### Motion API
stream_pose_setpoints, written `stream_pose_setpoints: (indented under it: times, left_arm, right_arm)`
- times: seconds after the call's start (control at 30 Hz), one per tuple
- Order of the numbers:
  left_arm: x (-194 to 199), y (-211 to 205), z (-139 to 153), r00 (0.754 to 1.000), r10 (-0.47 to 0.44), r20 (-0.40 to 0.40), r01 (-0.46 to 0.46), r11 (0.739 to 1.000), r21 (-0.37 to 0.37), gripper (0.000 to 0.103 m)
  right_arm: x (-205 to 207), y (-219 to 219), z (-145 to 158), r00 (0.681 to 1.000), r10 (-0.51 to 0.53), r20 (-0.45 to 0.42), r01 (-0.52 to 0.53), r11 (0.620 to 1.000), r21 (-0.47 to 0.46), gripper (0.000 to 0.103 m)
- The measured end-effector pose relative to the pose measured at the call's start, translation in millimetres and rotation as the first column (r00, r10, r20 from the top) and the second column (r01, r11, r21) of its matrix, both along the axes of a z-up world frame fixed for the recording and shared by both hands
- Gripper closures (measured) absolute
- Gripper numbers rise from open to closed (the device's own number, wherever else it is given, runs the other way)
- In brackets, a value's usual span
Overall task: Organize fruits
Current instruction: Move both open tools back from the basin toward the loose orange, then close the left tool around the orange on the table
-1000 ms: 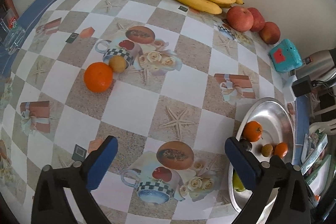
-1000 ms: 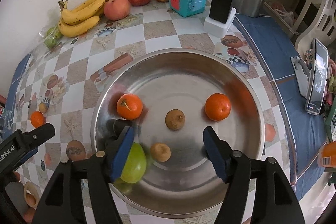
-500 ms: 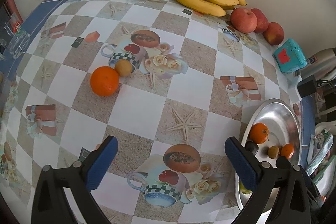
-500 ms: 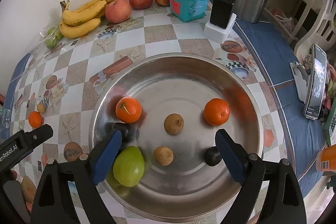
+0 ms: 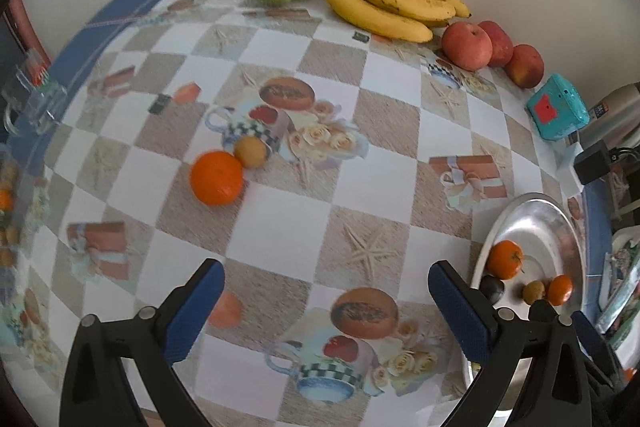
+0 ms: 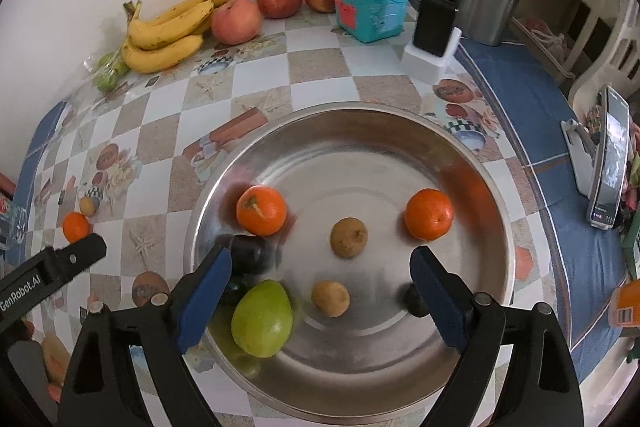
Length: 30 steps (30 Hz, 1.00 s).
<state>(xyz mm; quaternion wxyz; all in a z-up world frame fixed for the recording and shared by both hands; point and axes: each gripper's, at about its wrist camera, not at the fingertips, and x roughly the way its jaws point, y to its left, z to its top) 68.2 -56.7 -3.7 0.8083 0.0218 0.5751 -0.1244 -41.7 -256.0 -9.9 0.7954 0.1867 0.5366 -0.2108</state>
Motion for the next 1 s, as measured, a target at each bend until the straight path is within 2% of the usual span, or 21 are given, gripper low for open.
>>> stream_pose_setpoints:
  times: [0.23,0.37,0.73,1.0]
  left_arm:
    - [10,13,9,0.996,-0.012,0.083,0.004,0.996,0.088,0.0]
    - [19,29,10,0.995,0.006,0.098,-0.018,0.992,0.121,0.0]
    - [42,82,2,0.989,0.14,0.052,-0.144,0.985,0.097,0.0]
    - [52,98,-10,0.982,0.186,0.011,-0.187,0.98,0.073,0.0]
  right_arm:
    - [13,26,5,0.996,0.081,0.046,-0.083,0.996,0.038,0.012]
    - [20,42,7,0.991,0.118,0.066,-0.121,0.992,0.043,0.012]
    - [46,93,11,0.961,0.252,0.109,-0.258,0.965,0.044,0.012]
    - [69,128,-2,0.932,0.347,0.105,-0.352,0.936,0.03,0.012]
